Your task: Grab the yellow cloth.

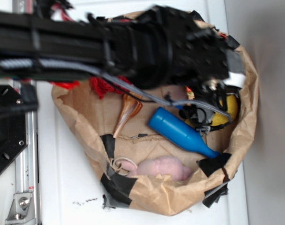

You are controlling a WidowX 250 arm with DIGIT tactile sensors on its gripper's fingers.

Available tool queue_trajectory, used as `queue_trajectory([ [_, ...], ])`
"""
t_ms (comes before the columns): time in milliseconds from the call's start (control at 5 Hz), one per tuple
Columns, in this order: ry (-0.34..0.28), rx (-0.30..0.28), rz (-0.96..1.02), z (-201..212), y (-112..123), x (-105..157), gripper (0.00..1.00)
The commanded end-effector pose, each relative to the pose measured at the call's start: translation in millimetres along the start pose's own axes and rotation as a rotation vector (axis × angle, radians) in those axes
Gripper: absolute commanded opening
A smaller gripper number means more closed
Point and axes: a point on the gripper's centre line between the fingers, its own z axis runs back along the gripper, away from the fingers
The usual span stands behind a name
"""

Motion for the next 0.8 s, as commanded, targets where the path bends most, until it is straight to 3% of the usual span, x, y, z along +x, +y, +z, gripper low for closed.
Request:
queue_trajectory([
  [0,0.033,-0.066,0.052,64.5,-25.1,-17.1,0.00],
  [200,0.012,-0.021,0.057,119.1,-28.6,-43.6,0.00],
  [400,-0.047,-0.030,0.086,169.2,-27.4,-65.3,0.00],
  [600,-0.004,0.000,0.088,167.0,-30.2,-65.3,0.00],
])
